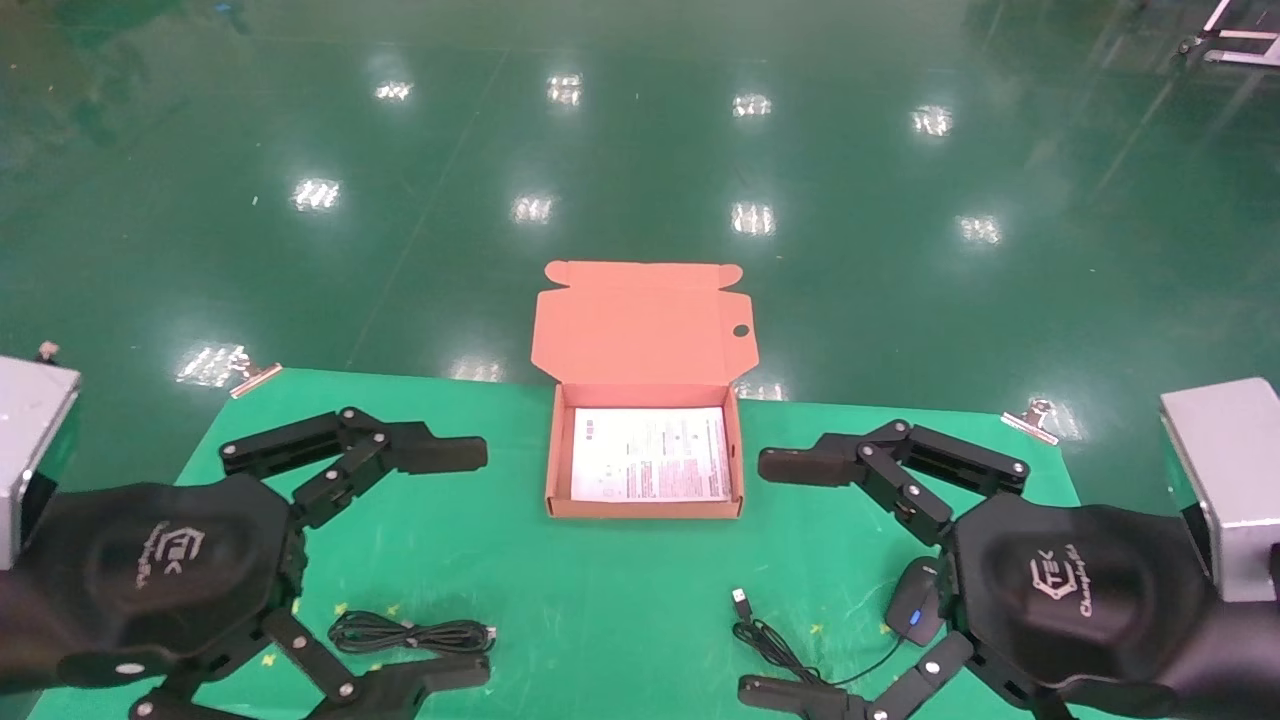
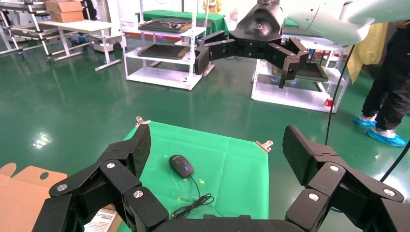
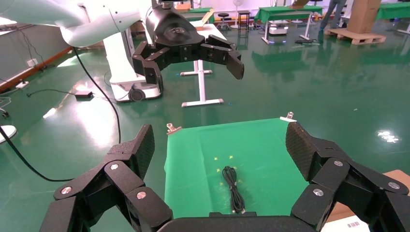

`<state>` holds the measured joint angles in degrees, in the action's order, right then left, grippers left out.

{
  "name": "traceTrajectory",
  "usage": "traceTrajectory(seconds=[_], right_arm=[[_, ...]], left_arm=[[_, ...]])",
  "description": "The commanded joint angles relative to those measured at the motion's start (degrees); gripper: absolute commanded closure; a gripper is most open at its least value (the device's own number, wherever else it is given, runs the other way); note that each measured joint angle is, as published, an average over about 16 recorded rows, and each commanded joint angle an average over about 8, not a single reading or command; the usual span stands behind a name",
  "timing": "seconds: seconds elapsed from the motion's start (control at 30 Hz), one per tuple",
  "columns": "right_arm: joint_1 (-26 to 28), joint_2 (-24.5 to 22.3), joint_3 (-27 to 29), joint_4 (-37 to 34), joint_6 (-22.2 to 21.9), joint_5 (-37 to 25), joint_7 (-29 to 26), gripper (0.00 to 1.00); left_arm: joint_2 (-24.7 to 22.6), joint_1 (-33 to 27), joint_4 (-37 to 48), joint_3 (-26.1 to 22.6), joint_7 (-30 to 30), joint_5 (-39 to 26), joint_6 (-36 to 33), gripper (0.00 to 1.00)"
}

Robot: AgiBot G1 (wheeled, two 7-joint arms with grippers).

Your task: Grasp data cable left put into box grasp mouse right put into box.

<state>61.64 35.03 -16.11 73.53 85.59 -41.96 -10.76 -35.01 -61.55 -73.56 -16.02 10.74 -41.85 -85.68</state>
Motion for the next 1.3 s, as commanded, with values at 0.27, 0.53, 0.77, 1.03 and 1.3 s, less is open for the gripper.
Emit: traceTrajectory(seconds=[0.27,0.53,0.77,1.03,1.3], right_arm=[[0.00,0.00,0.00,0.00,0.00,0.00,0.00,0.00],[0.00,0.00,0.00,0.00,0.00,0.00,0.00,0.00],[-0.01,0.00,0.01,0.00,0.01,0.01,0.00,0.00],[0.39,-0.38,-0.31,0.38,0.17,-1.18,0.24,0.00],[8.44,-1.36,-6.61,3.38,3.70,-14.31,2.05,0.00]], left_arm=[[0.00,0.00,0.00,0.00,0.00,0.00,0.00,0.00],[0.00,0.00,0.00,0.00,0.00,0.00,0.00,0.00],[-0.07,-0.06,0.06,-0.06,-0.03,-0.08,0.10,0.00],[0.19,-1.15,-0.63,-1.15,1.11,-2.16,-0.23,0.00],[-1.31,-8.55,-1.80,-7.36,4.15,-11.96,-3.43,0.00]])
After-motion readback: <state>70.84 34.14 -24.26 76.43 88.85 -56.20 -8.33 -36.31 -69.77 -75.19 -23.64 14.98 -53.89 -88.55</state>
